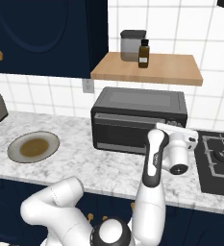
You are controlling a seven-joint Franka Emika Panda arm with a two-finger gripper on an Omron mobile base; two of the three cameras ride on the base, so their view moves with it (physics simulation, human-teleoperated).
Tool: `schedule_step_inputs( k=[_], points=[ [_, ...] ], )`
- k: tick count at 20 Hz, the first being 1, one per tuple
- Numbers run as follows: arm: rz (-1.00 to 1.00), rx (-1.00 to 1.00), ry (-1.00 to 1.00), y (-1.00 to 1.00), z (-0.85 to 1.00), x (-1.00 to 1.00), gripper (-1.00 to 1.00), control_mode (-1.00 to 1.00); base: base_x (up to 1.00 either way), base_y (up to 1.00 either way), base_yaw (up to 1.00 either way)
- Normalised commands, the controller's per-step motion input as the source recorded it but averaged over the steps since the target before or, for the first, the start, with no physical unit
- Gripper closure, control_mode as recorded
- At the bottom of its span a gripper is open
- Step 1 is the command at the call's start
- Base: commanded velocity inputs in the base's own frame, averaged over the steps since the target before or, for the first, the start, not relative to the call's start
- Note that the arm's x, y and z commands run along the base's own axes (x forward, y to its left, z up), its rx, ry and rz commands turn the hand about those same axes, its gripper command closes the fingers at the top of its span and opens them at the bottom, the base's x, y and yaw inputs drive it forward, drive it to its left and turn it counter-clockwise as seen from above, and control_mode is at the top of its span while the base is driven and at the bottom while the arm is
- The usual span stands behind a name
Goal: Pick up the kebab skewer and baguette bread, and place them inside the toaster oven. Close the toaster oven door and start by setting the timer.
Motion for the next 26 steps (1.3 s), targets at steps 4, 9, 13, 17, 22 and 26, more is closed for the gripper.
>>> schedule_step_inputs(
  k=[4,9,13,17,22,26],
  points=[
    [-0.07,0.3,0.0,0.07,-0.02,0.13,1.0,-1.0,0.0,0.0,0.0],
    [-0.02,0.3,0.0,0.0,-0.08,0.02,1.0,-1.0,0.0,0.0,0.0],
    [-0.01,0.37,0.0,0.0,-0.1,0.0,1.0,-1.0,0.0,0.0,0.0],
    [-0.03,0.39,0.0,0.0,-0.14,0.0,1.0,-1.0,0.0,0.0,0.0],
    [-0.04,0.38,0.0,-0.03,-0.23,0.0,1.0,-1.0,0.0,0.0,0.0],
    [-0.01,0.39,0.0,-0.14,-0.31,0.0,1.0,-1.0,0.0,0.0,0.0]
  ],
)
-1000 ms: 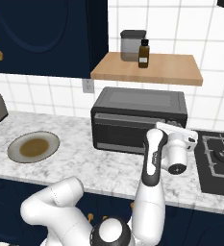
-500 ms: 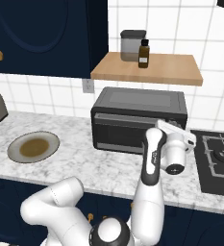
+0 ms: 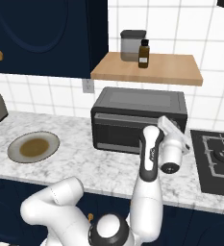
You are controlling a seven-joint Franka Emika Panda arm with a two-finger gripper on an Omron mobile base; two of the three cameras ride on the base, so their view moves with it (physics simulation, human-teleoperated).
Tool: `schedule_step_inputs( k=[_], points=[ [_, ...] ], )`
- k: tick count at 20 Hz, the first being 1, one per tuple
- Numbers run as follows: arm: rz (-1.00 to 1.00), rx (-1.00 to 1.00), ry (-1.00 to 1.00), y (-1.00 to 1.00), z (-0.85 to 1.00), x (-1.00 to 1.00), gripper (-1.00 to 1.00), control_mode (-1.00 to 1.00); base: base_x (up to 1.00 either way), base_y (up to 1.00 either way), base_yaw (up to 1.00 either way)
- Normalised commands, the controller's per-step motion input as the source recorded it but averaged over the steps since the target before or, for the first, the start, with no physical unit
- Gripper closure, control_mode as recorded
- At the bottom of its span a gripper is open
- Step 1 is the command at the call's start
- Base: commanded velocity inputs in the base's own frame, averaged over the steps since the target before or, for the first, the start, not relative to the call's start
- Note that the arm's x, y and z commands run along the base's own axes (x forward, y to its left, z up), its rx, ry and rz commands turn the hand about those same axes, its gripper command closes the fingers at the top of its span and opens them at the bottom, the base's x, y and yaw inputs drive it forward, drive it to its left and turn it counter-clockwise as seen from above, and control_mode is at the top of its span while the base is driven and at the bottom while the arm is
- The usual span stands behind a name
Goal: Pick up the kebab skewer and baguette bread, and place them inside the toaster oven. Close the toaster oven door and start by setting the timer.
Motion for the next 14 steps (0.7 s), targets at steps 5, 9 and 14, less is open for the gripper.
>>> schedule_step_inputs(
  k=[5,9,14],
  points=[
    [0.0,0.39,0.0,-0.1,-0.29,0.0,1.0,-1.0,0.0,0.0,0.0],
    [0.0,0.4,0.0,-0.06,-0.26,0.0,1.0,-1.0,0.0,0.0,0.0],
    [-0.01,0.4,0.0,-0.05,-0.22,0.0,1.0,-1.0,0.0,0.0,0.0]
  ],
)
